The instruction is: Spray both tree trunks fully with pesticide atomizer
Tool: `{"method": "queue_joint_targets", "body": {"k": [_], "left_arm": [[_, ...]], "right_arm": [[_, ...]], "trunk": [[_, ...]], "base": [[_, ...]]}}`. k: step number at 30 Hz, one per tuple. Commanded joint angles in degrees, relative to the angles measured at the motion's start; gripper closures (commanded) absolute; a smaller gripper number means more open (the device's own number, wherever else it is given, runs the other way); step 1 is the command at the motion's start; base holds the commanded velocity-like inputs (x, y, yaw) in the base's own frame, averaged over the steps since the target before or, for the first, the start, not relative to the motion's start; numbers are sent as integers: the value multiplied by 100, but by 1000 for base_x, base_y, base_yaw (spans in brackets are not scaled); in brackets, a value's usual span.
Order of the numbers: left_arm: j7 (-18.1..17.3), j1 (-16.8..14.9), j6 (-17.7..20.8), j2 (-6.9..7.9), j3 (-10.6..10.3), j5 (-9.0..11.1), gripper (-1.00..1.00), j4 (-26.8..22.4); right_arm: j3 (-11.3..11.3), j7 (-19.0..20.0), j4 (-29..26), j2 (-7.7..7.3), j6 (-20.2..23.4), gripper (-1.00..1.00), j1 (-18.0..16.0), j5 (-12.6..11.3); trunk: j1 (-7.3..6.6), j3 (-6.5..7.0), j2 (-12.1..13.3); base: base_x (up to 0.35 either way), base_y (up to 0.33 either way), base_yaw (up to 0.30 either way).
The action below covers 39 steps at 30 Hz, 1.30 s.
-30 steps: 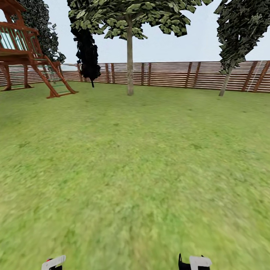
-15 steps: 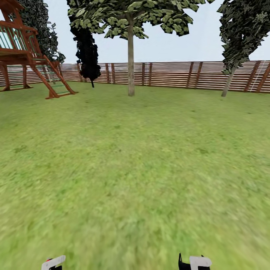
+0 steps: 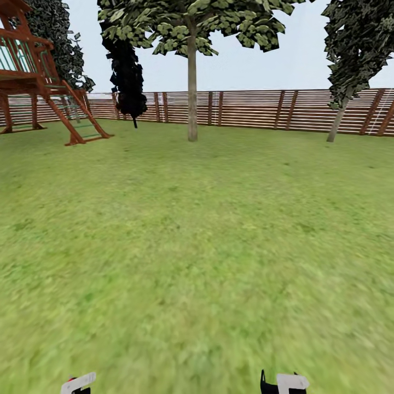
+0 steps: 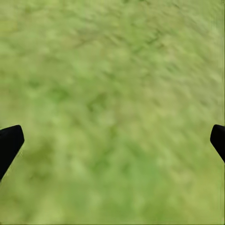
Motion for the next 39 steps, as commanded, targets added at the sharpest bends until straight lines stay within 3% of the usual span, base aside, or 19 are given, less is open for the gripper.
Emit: {"method": "queue_joint_targets", "body": {"k": [1,39], "left_arm": [[13,-5,-20,2,41,-60,100,5],[13,-5,-27,5,41,-60,100,0]], "right_arm": [[-32,-38,4,1,-7,-100,-3,61],[-30,-38,5,1,-7,-100,-3,63]], "trunk": [[3,-5,-2],[3,-5,-2]], "base": [[339,120,0],[338,120,0]]}}
